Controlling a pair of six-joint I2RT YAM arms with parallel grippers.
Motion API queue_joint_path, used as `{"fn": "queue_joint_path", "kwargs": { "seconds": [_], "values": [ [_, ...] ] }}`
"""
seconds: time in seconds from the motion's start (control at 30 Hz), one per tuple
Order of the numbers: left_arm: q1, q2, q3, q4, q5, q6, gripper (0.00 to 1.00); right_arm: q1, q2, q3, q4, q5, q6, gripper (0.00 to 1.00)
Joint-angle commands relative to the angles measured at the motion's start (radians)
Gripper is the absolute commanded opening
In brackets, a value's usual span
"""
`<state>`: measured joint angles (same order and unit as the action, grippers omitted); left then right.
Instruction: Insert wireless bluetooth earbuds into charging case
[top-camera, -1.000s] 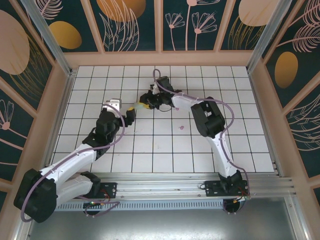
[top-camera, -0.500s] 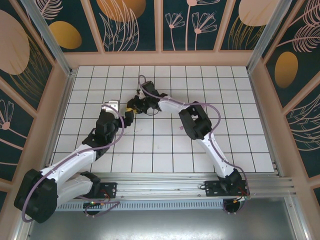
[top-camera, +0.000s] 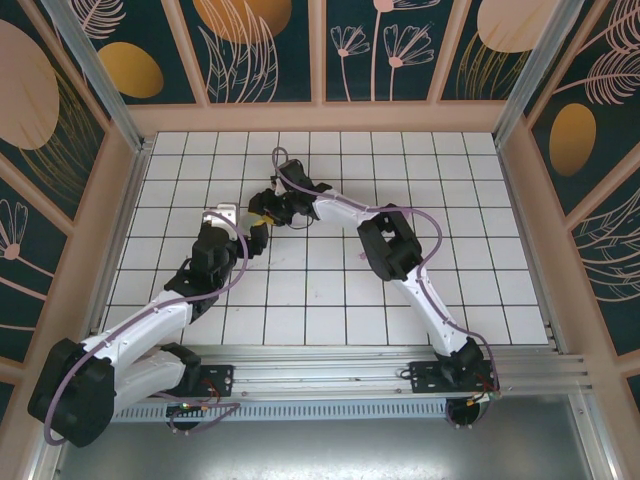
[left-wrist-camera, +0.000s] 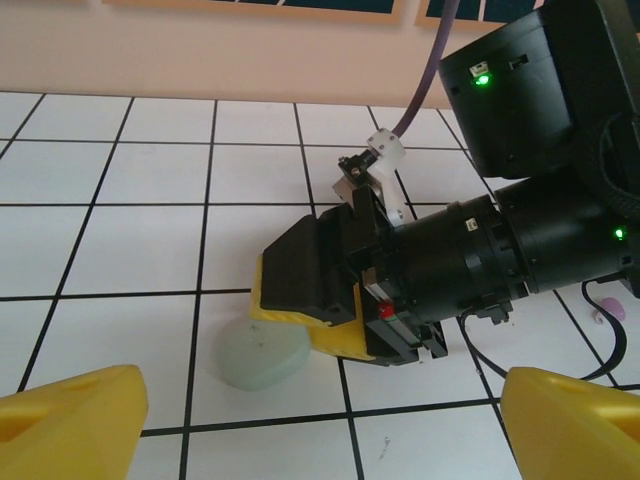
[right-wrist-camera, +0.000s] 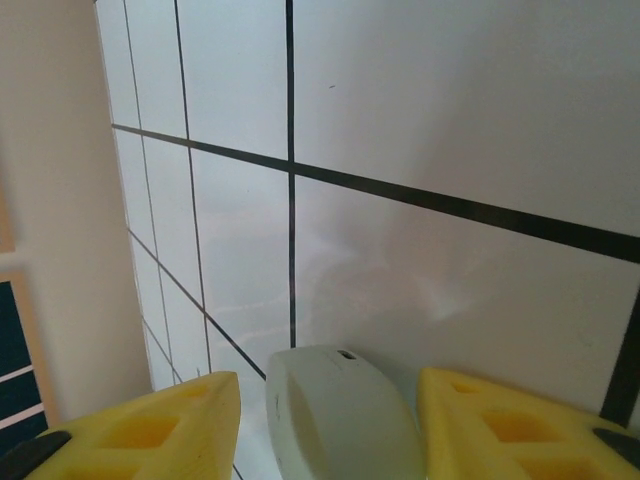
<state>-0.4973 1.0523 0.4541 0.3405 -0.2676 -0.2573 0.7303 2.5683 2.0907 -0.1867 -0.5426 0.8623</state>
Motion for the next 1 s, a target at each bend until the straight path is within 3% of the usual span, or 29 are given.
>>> {"fn": "queue_joint_path", "kwargs": {
  "seconds": [0.0,0.33,0.6,0.83,0.97],
  "values": [
    [0.005,-0.019,-0.014,0.036,0.033,-0.022,0.90,0.000,-0.051,0.033,-0.135,0.073,-0.038,0.49],
    [0.005,-0.063,-0.006,0.040,0.094,-0.042,0.90,-0.003,-0.179,0.027,-0.309,0.236,-0.094,0.48],
    [0.005,-0.018,0.021,0.082,0.312,-0.053,0.88,-0.055,-0.420,-0.180,-0.373,0.353,-0.153,0.48],
    [0.004,0.218,0.159,0.138,0.597,-0.005,0.80,-0.281,-0.742,-0.622,-0.281,0.349,-0.198,0.49],
    [-0.028,0.424,0.319,0.100,0.656,0.053,0.77,-0.476,-0.877,-0.861,-0.169,0.258,-0.226,0.49]
  ]
}}
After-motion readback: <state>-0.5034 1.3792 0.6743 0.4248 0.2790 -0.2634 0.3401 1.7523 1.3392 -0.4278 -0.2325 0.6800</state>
